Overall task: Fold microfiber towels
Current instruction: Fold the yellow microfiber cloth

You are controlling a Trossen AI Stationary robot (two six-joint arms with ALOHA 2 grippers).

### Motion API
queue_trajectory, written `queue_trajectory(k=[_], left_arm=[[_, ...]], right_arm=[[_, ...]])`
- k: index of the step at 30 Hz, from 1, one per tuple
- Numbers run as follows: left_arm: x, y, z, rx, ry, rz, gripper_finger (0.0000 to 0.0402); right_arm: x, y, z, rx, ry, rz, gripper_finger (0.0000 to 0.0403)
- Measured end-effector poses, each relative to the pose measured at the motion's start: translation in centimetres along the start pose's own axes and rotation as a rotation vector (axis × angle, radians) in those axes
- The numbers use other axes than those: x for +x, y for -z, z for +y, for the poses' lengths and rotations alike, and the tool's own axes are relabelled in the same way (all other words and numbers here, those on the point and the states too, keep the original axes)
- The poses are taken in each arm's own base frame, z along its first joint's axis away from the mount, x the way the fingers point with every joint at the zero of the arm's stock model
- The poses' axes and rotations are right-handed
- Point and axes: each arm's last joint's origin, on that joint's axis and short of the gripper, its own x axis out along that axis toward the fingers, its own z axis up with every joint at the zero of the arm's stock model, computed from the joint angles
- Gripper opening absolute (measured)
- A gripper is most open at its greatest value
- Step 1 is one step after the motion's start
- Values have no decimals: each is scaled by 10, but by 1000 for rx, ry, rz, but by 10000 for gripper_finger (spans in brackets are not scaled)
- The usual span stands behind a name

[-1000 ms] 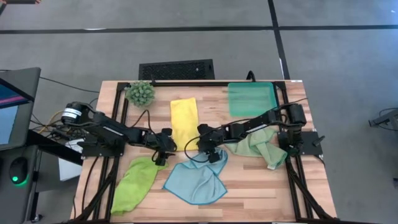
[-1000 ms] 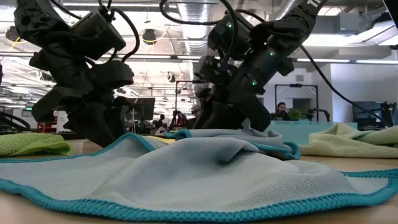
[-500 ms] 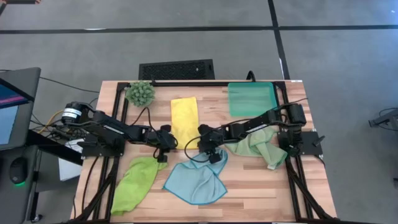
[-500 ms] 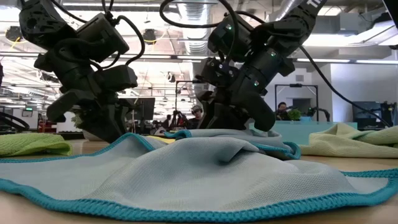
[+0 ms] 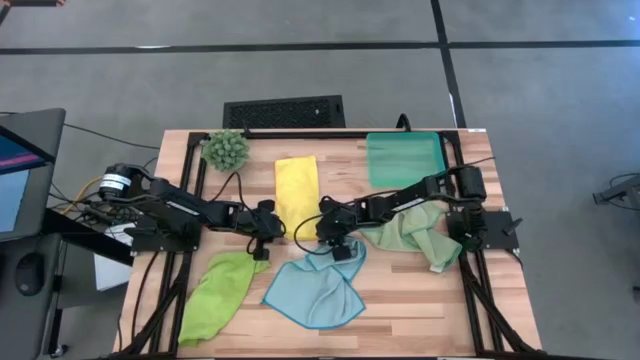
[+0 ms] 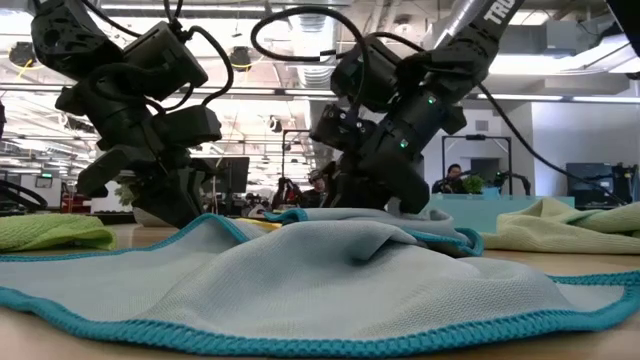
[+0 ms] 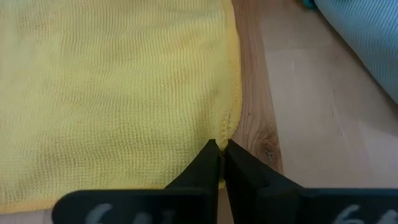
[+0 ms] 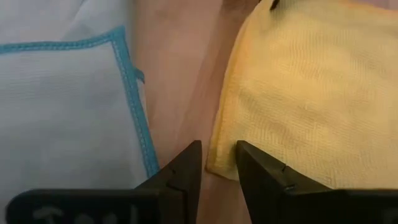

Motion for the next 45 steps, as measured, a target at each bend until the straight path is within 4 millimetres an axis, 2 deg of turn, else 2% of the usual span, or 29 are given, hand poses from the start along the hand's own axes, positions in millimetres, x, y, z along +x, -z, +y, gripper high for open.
queue_trajectory(k=[7,12,15,19,24,29,35,40,43,45], left_arm=[[0,1,0,1,4,12,2],[0,1,0,10,4,13,1],[0,0,0,10,5,-2,1],[-6,-9,1,24,6,-52,0],[-28,-32,4,54,-21,-132,0],[-63,-59,7,52,-43,-240,0],[-114,-91,2,-16,-8,-413,0],[-159,-119,-12,-20,37,-576,0],[-180,-131,-14,-60,-11,-604,0],[-188,-133,-11,-98,-87,-562,0]], right_arm=[[4,4,0,59,2,42,99],[2,5,-4,67,12,48,52],[-7,3,-9,70,23,44,14],[-23,-2,-16,90,57,34,16],[-62,-22,-22,122,86,-37,6],[-107,-41,-18,185,93,-111,8],[-174,-74,8,170,69,-234,4],[-224,-108,34,103,149,-388,3],[-244,-119,38,64,224,-428,2],[-248,-119,29,72,291,-409,2]])
